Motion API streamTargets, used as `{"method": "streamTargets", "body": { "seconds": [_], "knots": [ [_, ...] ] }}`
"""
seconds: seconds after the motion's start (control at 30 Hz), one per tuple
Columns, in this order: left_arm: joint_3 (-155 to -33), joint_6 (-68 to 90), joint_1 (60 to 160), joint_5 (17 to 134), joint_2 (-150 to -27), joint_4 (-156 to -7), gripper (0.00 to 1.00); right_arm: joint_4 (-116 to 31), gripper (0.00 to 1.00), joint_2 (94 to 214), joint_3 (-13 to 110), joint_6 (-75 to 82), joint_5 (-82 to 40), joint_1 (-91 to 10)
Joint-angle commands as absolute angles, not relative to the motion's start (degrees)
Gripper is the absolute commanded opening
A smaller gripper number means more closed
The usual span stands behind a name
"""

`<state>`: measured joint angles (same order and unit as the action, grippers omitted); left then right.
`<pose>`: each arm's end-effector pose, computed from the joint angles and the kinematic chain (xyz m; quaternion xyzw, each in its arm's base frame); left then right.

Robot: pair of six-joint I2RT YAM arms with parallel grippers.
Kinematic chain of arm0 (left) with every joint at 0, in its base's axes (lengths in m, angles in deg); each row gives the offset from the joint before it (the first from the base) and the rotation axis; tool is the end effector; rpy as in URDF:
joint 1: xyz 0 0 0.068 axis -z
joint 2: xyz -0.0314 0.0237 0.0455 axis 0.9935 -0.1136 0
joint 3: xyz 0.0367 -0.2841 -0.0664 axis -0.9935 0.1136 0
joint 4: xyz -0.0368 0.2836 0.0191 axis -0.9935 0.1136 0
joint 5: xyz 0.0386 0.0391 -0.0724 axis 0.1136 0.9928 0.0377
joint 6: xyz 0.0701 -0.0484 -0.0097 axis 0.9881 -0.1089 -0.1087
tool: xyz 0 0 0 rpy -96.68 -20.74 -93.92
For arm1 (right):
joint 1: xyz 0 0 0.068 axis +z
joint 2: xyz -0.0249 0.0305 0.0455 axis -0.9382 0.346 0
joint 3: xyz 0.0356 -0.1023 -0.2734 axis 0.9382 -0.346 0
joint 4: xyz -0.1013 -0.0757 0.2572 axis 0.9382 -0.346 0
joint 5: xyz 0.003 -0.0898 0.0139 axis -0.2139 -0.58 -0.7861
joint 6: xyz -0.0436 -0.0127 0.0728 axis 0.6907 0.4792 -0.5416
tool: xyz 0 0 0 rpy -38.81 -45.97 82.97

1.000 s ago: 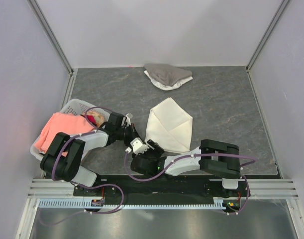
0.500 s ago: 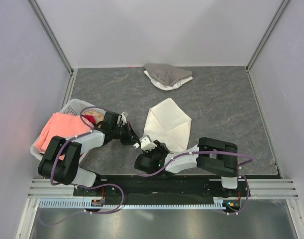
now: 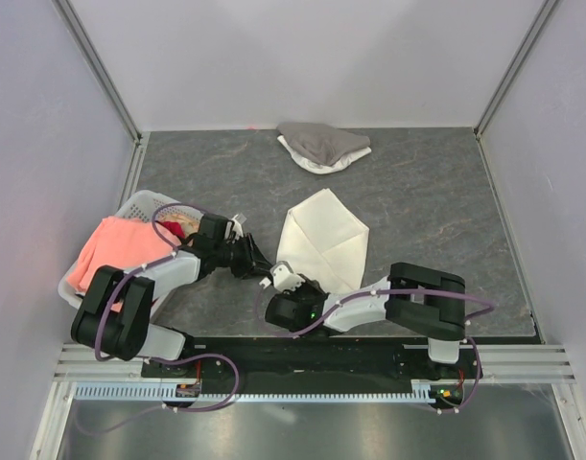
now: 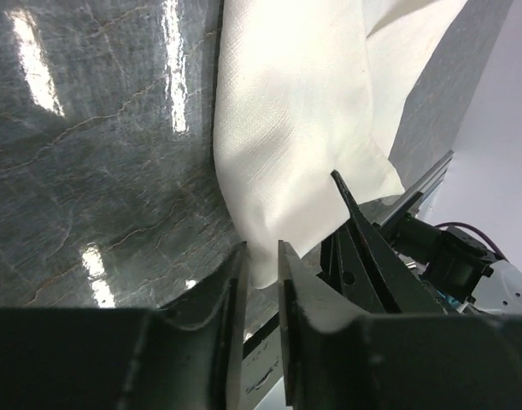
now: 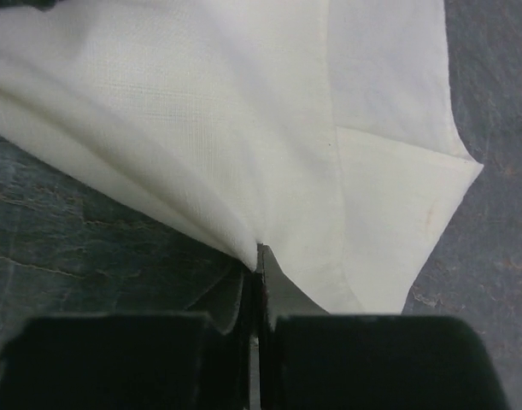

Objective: Fold the napkin, place the utensils inside, and roll it up
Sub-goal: Roll the napkin with the utensil

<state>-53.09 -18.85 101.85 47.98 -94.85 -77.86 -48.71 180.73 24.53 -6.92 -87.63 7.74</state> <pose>0.2526 -0.1305 0.1194 -0.0847 0.9008 -0.4075 0.1240 0.1408 0.3367 0.0923 -0.3256 0.7905 -0.1737 0.4888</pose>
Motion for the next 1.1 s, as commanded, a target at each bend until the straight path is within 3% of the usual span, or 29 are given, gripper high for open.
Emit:
{"method": "streamTargets", "body": {
  "seconds": [0.0, 0.07, 0.17, 0.43, 0.9, 1.07],
  "knots": [
    [-52.5, -16.3, 101.6, 51.7, -89.2, -78.0, 0.41, -49.2, 0.00, 176.4, 23.8, -3.4, -76.5, 5.6],
    [-51.6, -16.1, 101.5, 54.0, -87.2, -78.0, 0.53, -50.6, 0.00, 174.9, 24.8, -2.8, -72.6, 4.2],
    [-49.8, -16.1, 101.7, 57.6, -83.7, -77.8, 0.63, -53.9, 0.00, 173.4, 26.9, -2.1, -65.8, 2.1],
    [-45.8, -13.2, 104.3, 64.6, -77.1, -77.9, 0.66, -63.1, 0.00, 173.5, 33.2, -1.6, -37.6, -8.6],
    [-43.4, -5.4, 114.7, 73.9, -72.1, -81.2, 0.74, -77.8, 0.00, 183.9, 45.6, 0.5, -8.0, -20.2],
    [-42.7, -2.8, 118.5, 78.8, -71.8, -81.3, 0.77, -77.8, 0.00, 186.9, 46.2, 0.3, -3.8, -23.9]
  ]
}}
